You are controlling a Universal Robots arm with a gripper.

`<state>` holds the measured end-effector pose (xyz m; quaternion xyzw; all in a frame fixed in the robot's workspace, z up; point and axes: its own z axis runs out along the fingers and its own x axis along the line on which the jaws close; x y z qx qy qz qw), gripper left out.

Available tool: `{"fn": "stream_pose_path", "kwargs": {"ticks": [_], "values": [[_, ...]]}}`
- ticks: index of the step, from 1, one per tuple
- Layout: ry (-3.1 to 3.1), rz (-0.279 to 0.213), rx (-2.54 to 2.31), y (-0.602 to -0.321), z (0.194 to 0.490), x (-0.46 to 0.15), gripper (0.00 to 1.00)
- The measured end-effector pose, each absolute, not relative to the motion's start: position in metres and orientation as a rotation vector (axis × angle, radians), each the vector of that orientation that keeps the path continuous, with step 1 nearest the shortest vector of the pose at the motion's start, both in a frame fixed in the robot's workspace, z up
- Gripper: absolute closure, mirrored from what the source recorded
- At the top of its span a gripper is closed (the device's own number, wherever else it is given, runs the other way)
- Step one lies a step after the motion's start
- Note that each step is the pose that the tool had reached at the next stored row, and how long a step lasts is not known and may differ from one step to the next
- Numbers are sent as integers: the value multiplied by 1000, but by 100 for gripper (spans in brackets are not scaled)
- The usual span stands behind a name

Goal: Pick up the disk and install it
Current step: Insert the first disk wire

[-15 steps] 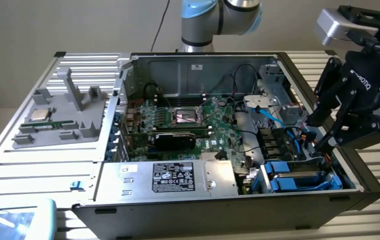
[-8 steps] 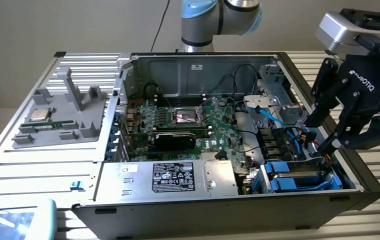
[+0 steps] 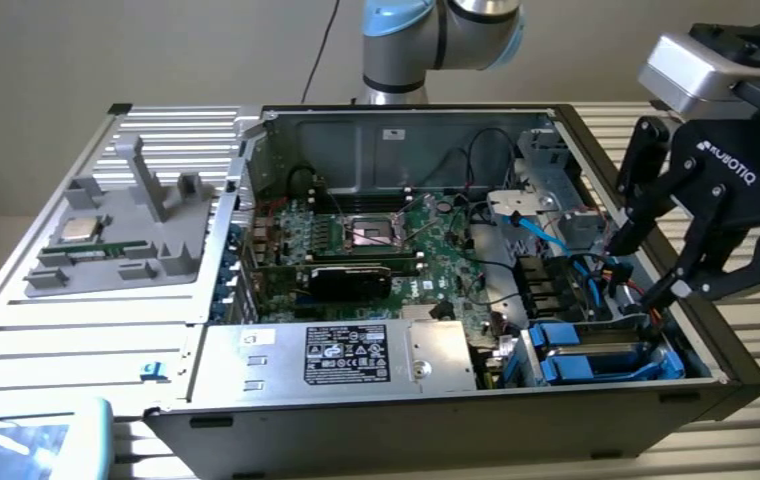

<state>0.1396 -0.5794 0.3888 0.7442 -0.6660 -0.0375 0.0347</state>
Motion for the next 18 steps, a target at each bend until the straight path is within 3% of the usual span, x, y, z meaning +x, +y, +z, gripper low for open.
{"fn": "stream_pose_path", "kwargs": {"ticks": [18], "values": [[-1797, -128, 2521, -581, 387, 141, 45]]}}
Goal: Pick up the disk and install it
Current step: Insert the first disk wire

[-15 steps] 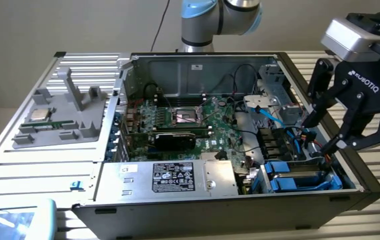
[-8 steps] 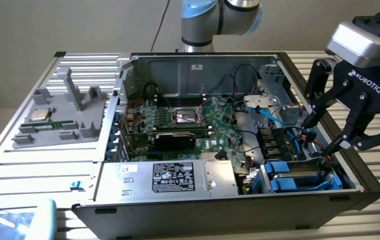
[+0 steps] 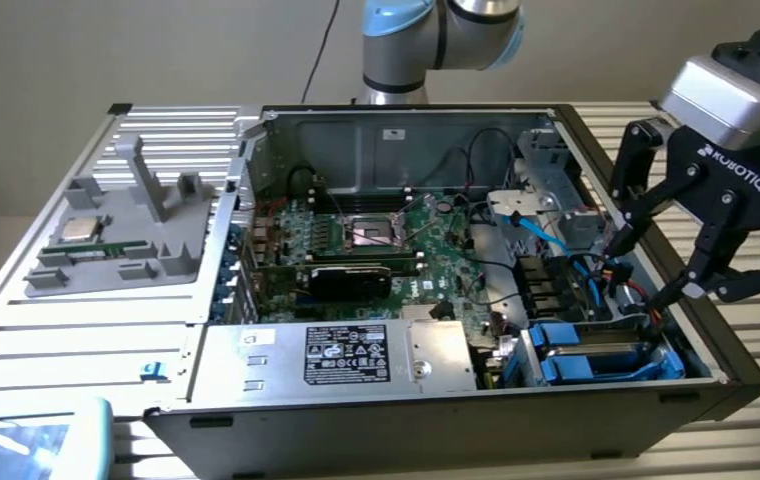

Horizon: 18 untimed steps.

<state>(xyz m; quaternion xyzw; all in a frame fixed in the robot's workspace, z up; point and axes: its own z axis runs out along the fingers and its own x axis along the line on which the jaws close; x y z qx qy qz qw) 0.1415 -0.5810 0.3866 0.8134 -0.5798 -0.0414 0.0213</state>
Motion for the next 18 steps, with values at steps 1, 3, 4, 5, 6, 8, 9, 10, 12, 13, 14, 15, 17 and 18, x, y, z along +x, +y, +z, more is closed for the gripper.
{"fn": "stream_pose_path", "kwargs": {"ticks": [1, 3, 4, 5, 6, 8, 9, 10, 12, 13, 14, 15, 17, 18], "values": [[-1787, -128, 2528, -581, 386, 142, 45], [-1778, -131, 2537, -583, 386, 142, 45], [-1779, -136, 2542, -584, 385, 142, 45], [-1781, -140, 2547, -586, 384, 142, 45], [-1782, -143, 2549, -587, 384, 142, 45], [-1785, -150, 2554, -591, 384, 142, 45], [-1788, -158, 2560, -594, 384, 142, 45], [-1792, -169, 2567, -596, 384, 142, 45], [-1800, -188, 2581, -600, 384, 142, 45], [-1803, -197, 2586, -602, 384, 142, 45], [-1806, -206, 2592, -604, 384, 143, 45], [-1809, -213, 2597, -605, 383, 144, 45], [-1812, -224, 2602, -607, 382, 145, 45], [-1813, -228, 2605, -609, 381, 146, 45]]}}
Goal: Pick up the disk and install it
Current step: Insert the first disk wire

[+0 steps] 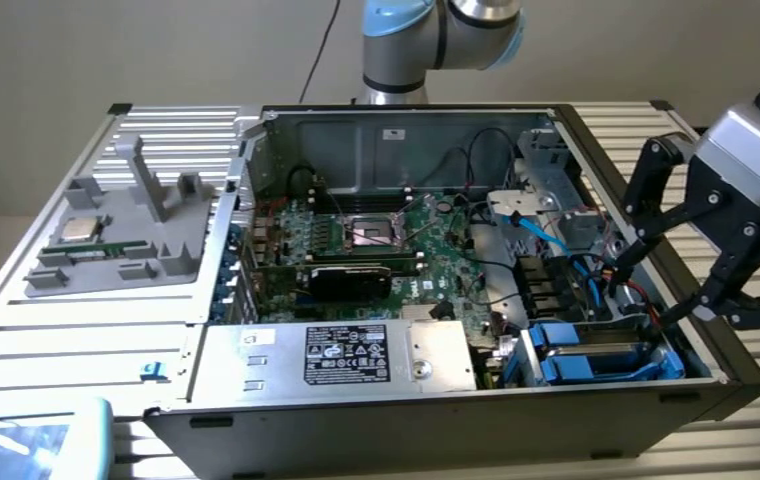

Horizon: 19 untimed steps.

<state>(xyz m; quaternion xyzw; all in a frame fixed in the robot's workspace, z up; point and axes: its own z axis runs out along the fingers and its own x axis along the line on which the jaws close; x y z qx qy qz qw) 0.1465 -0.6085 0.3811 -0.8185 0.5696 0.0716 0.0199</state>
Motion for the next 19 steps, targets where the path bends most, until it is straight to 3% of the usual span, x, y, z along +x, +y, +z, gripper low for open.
{"fn": "stream_pose_path", "kwargs": {"ticks": [3, 5, 19], "values": [[1761, 233, -2533, -612, 379, 150, 47], [1756, 243, -2527, -614, 378, 151, 61], [1687, 276, -2563, -626, 365, 153, 61]]}}
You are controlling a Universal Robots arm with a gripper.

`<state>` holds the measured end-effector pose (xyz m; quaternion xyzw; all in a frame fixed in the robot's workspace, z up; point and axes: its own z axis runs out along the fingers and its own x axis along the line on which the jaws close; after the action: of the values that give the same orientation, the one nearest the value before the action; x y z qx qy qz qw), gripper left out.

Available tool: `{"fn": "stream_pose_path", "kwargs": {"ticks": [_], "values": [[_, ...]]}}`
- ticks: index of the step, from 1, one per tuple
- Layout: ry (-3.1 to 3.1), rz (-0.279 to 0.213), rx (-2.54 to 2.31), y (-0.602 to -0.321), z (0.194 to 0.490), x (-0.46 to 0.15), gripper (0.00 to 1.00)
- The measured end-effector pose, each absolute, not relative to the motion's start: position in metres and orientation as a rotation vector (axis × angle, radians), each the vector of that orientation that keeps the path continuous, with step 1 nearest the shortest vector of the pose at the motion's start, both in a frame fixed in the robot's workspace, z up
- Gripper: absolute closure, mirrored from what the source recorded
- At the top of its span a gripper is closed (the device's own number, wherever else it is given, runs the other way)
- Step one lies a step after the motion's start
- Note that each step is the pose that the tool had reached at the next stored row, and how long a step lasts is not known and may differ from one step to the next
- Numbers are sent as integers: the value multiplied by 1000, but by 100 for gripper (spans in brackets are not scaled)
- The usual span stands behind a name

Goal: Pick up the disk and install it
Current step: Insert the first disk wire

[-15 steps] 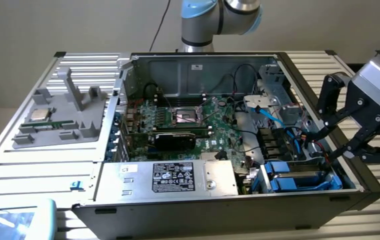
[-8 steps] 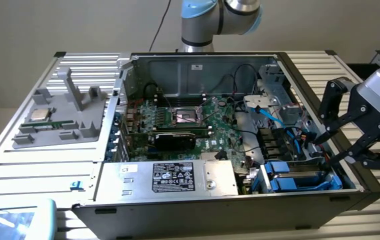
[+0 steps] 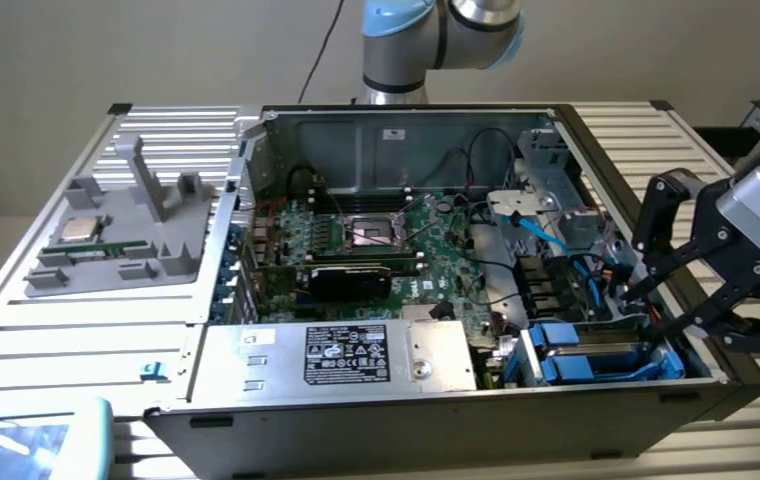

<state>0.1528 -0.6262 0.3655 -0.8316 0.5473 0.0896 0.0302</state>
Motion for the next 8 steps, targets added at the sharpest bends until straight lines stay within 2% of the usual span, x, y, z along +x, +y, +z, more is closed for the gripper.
{"fn": "stream_pose_path", "kwargs": {"ticks": [8], "values": [[1631, 280, -2602, -630, 357, 155, 61]]}}
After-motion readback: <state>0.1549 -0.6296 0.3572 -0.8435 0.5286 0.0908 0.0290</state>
